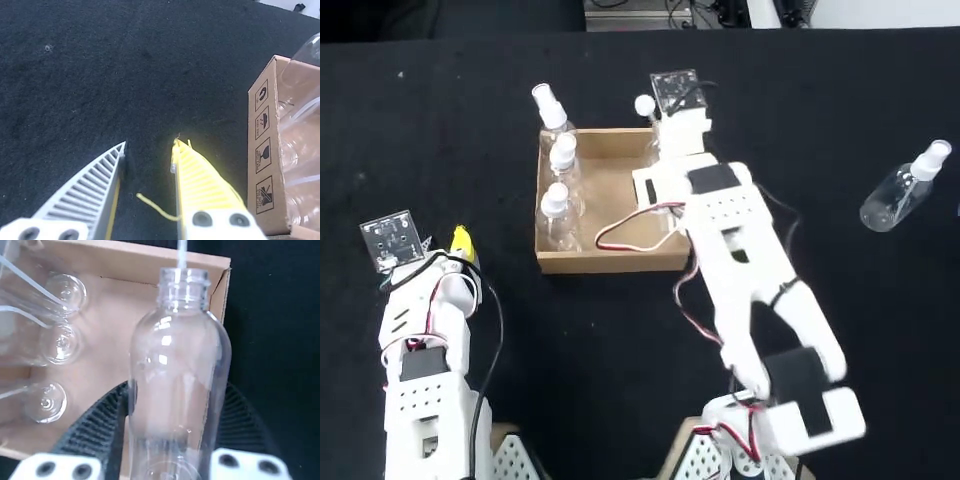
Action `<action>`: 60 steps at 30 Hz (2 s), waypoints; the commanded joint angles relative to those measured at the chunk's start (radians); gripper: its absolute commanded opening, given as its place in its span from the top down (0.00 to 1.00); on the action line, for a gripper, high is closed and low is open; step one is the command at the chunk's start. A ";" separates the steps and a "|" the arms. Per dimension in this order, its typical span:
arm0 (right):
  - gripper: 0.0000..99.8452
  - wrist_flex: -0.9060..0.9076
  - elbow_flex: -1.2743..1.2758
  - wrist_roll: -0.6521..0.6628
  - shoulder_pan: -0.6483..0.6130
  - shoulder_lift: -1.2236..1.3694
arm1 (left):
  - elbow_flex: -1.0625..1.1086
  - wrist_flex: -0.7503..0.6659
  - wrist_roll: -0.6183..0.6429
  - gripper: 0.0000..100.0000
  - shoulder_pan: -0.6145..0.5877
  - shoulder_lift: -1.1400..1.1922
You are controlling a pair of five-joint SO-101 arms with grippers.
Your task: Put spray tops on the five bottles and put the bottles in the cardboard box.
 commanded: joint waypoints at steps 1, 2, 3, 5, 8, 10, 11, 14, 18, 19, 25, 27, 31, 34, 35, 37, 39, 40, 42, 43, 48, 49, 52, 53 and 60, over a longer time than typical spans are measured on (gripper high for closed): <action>0.81 -0.021 0.031 0.038 0.037 -0.145 | -0.010 -0.025 -0.009 0.87 -0.010 -0.017; 0.81 -0.021 0.041 0.048 0.046 -0.168 | -0.010 -0.025 -0.009 0.87 -0.010 -0.017; 0.81 -0.018 0.047 0.052 0.063 -0.191 | -0.010 -0.025 -0.009 0.87 -0.010 -0.017; 0.81 -0.012 0.059 0.052 0.115 -0.237 | -0.010 -0.025 -0.009 0.87 -0.010 -0.017; 0.81 0.028 0.067 0.087 0.193 -0.309 | -0.010 -0.025 -0.009 0.87 -0.010 -0.017; 0.81 0.038 0.091 0.118 0.239 -0.355 | -0.010 -0.025 -0.009 0.87 -0.010 -0.017; 0.81 0.034 0.117 0.127 0.259 -0.378 | -0.010 -0.025 -0.009 0.87 -0.010 -0.017; 0.81 -0.068 0.254 0.180 0.298 -0.452 | -0.010 -0.026 -0.009 0.87 -0.010 -0.017; 0.81 -0.299 0.486 0.193 0.370 -0.549 | -0.010 -0.026 -0.009 0.87 -0.010 -0.017; 0.81 -0.356 0.535 0.192 0.399 -0.562 | -0.010 -0.026 -0.009 0.87 -0.010 -0.017; 0.81 -0.723 0.779 0.199 0.565 -0.570 | -0.010 -0.026 -0.009 0.87 -0.008 -0.017; 0.81 -0.862 0.868 0.199 0.586 -0.570 | -0.010 -0.026 -0.009 0.87 -0.007 -0.017; 0.81 -1.146 1.032 0.199 0.592 -0.570 | -0.010 -0.026 -0.009 0.87 -0.010 -0.017; 0.81 -1.312 1.118 0.199 0.592 -0.570 | -0.010 -0.026 -0.009 0.87 -0.010 -0.017; 0.81 -1.350 1.139 0.199 0.592 -0.570 | -0.010 -0.026 -0.009 0.87 -0.010 -0.017; 0.81 -1.392 1.168 0.199 0.594 -0.570 | -0.010 -0.026 -0.009 0.87 -0.010 -0.017; 0.81 -1.399 1.188 0.201 0.594 -0.570 | -0.010 -0.026 -0.009 0.87 -0.010 -0.017; 0.81 -1.398 1.193 0.201 0.594 -0.570 | -0.010 -0.026 -0.009 0.87 -0.010 -0.017; 0.81 -1.396 1.205 0.201 0.595 -0.570 | -0.010 -0.026 -0.009 0.87 -0.010 -0.017; 0.81 -1.396 1.211 0.201 0.597 -0.570 | -0.010 -0.026 -0.009 0.87 -0.010 -0.017; 0.80 -1.395 1.231 0.233 0.624 -0.570 | -0.010 -0.025 -0.009 0.87 -0.010 -0.017; 0.80 -1.396 1.239 0.256 0.628 -0.570 | -0.010 -0.025 -0.009 0.87 -0.010 -0.017; 0.80 -1.399 1.268 0.287 0.632 -0.570 | -0.010 -0.025 -0.009 0.87 -0.010 -0.017; 0.78 -1.399 1.277 0.288 0.632 -0.575 | -0.010 -0.025 -0.009 0.87 -0.010 -0.017; 0.61 -1.375 1.283 0.282 0.626 -0.578 | -0.010 -0.025 -0.009 0.87 -0.010 -0.017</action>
